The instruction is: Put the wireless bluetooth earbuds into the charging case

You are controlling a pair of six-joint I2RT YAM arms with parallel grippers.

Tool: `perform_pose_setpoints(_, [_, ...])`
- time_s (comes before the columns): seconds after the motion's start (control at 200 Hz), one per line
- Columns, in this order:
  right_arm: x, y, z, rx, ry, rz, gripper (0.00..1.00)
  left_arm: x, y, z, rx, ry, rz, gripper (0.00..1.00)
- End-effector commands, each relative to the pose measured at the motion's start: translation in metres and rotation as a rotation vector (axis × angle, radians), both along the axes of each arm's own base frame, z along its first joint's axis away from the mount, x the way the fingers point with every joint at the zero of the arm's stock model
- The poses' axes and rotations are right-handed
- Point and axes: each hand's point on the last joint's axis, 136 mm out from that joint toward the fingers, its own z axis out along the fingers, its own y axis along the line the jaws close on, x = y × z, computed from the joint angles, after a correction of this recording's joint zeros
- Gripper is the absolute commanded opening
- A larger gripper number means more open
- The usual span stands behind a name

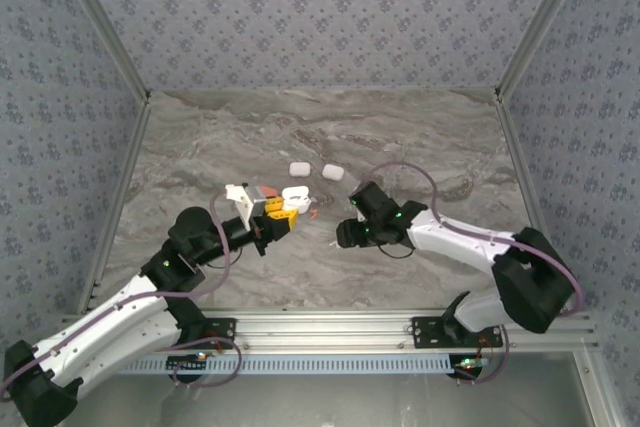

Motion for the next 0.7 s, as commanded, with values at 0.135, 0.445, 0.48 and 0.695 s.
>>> perform_pose_setpoints(0.135, [0.01,0.023,-0.022,0.007,0.03,-0.007,0.55,-0.002,0.001,0.013,-0.011,-0.045,0.001,0.0])
perform_pose_setpoints(0.445, [0.009,0.034,-0.036,-0.021,0.048,0.016,0.49,-0.002,0.001,0.011,-0.003,-0.04,0.0,0.0])
perform_pose_setpoints(0.48, [0.009,0.034,-0.037,-0.023,0.048,0.017,0.48,-0.002,0.001,0.011,-0.003,-0.04,0.002,0.0])
perform_pose_setpoints(0.695, [0.007,0.037,-0.039,-0.044,0.057,0.028,0.38,-0.001,0.001,0.01,0.001,-0.037,0.004,0.0])
